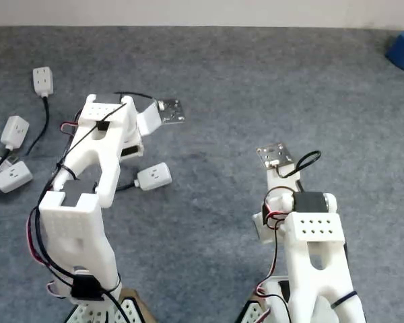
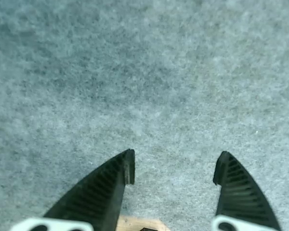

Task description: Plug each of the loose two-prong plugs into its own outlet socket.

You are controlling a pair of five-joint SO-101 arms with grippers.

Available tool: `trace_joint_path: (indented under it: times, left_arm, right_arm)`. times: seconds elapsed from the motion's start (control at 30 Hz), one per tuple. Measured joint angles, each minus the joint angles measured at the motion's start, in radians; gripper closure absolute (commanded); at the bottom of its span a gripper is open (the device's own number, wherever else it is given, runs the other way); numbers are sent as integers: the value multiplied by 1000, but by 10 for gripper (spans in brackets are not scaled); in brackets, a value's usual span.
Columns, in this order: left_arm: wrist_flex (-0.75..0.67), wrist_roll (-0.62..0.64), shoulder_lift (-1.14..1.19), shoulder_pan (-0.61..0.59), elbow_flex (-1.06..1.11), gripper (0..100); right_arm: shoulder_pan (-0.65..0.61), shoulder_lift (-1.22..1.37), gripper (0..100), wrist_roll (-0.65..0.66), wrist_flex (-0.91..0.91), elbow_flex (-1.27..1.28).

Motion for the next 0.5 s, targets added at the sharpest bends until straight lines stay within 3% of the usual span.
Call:
trace_joint_path:
  times: [0.13,0.33,0.5]
  left_arm:
    - [23,23,5,0,-58,825]
    - [203,61,-86,68,-32,826]
    - [81,98,-169,172,190,826]
  right_arm:
    - [0,0,728,0,0,0]
    - [-25,0,728,0,0,0]
    - [-25,0,728,0,0,0]
